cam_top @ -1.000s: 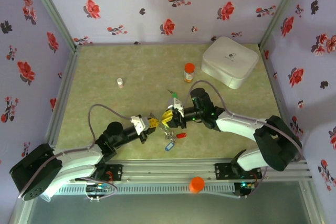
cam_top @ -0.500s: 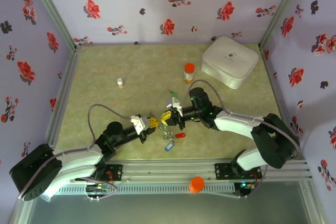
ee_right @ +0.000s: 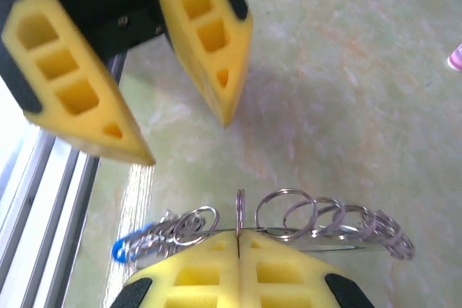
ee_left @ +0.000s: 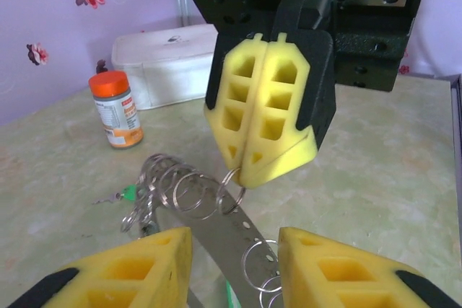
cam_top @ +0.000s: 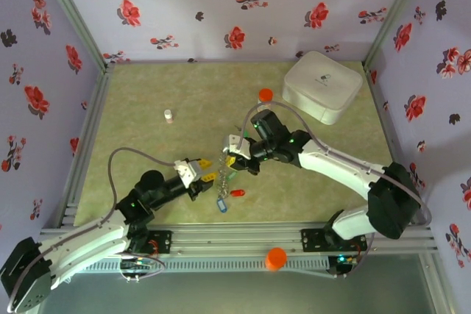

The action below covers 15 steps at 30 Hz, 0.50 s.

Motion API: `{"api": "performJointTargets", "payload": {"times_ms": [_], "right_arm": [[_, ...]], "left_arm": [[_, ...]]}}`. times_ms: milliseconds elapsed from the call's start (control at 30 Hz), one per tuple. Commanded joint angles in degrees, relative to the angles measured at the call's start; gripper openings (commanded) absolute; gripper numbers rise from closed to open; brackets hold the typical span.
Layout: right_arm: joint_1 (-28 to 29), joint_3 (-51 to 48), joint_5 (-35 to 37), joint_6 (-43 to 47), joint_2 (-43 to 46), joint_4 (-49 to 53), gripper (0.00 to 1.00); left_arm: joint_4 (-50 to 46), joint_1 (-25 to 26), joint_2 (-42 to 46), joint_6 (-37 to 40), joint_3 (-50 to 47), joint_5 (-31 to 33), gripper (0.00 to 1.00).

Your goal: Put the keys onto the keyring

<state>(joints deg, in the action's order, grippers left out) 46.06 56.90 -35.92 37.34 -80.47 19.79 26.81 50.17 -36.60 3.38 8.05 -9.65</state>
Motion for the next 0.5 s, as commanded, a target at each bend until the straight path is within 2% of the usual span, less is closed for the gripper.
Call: {"api": "performJointTargets", "payload": {"times_ms": [0,133,467], "right_arm": [[1.5,3.7,4.2,6.1,-0.3,9.9,0.00],[2.8,5.3,5.7,7.7,-1.9,11.5,0.00],[3.7,6.4,6.1,9.4,-3.5,11.6,0.00]], "left_arm": [[-7.7,-0.4,0.1,2.8,3.0,-0.8,0.35],[-8.3,-0.6,-3.5,5.2,4.5,-2.6,0.34],[0.4,-6.6,-13.3,6.2,6.5,-15.2,0.34]]}}
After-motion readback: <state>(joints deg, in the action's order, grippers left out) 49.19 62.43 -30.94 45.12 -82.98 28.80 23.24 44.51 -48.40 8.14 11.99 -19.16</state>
